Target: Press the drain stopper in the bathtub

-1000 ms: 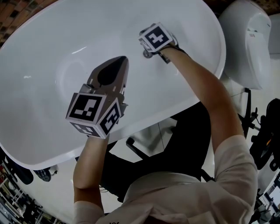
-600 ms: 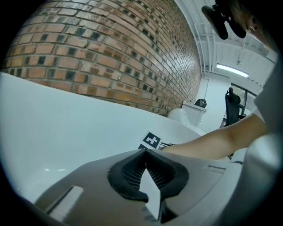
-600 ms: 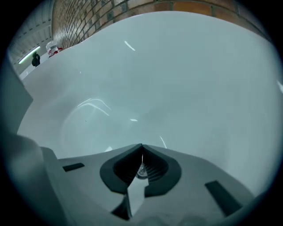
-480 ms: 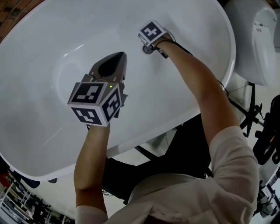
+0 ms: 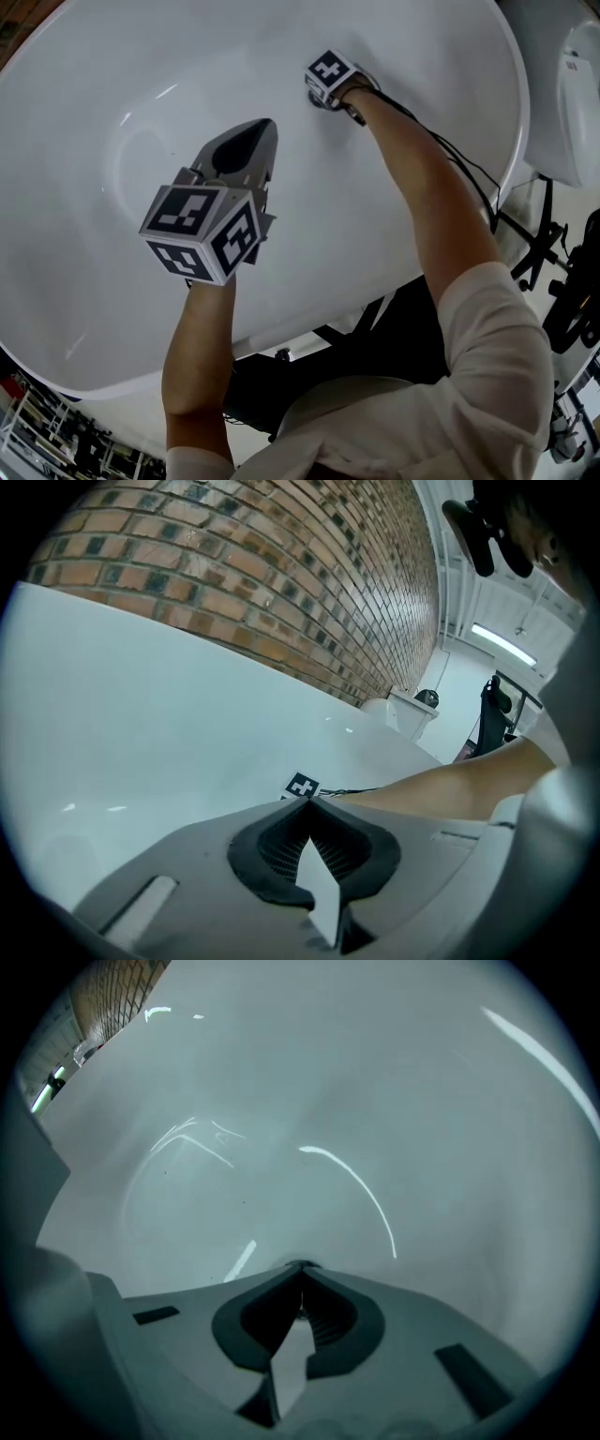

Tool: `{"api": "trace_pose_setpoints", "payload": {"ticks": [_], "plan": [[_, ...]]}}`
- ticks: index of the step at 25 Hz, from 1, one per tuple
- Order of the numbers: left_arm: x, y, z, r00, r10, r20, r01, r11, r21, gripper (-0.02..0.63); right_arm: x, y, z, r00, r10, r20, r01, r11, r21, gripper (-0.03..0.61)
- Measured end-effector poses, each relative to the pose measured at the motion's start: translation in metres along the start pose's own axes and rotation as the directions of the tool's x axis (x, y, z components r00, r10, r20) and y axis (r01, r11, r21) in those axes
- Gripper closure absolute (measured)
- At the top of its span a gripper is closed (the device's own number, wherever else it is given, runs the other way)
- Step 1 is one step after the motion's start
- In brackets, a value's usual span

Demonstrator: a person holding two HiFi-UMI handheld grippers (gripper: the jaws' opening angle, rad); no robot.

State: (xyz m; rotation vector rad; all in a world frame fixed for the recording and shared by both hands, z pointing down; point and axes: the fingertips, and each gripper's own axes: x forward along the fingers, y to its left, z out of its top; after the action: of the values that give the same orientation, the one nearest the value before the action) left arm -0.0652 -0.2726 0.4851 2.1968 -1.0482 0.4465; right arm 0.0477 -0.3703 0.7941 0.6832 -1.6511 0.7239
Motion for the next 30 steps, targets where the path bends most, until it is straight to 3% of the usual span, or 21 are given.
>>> {"api": "trace_pose_setpoints", "payload": {"ticks": [4, 11, 19, 22, 26, 30], "plan": [[0.008, -0.001, -0.009, 1.0, -0.017, -0.023, 0.015, 0.998, -0.057, 0.609, 0.018, 0.0, -0.01, 0.999, 0.004, -0.042, -0.005, 0.999, -0.036, 0.565], [0.029, 0.007, -0.016, 0.991, -0.006, -0.137, 0.009, 1.0, 0.015, 0.609, 0.035, -0.002, -0.014, 0.997, -0.003, -0.076, 0.002, 1.0, -0.01, 0.565], [0.081, 0.04, -0.065, 0.95, 0.029, -0.31, -0.019, 0.999, 0.034, 0.609, 0.043, 0.005, -0.026, 0.994, 0.057, -0.097, -0.054, 0.998, 0.031, 0.565], [0.097, 0.049, -0.075, 0.943, 0.021, -0.333, -0.024, 1.0, -0.005, 0.609, 0.044, 0.005, -0.027, 0.992, 0.077, -0.102, -0.073, 0.996, 0.042, 0.563], [0.108, 0.051, -0.094, 0.938, -0.009, -0.347, -0.031, 0.993, -0.11, 0.609, 0.044, -0.005, -0.026, 0.994, 0.044, -0.099, -0.042, 0.999, 0.031, 0.565], [0.108, 0.055, -0.114, 0.929, -0.009, -0.371, -0.046, 0.989, -0.139, 0.609, 0.046, -0.005, -0.023, 0.995, 0.041, -0.09, -0.04, 0.999, 0.013, 0.561]]}}
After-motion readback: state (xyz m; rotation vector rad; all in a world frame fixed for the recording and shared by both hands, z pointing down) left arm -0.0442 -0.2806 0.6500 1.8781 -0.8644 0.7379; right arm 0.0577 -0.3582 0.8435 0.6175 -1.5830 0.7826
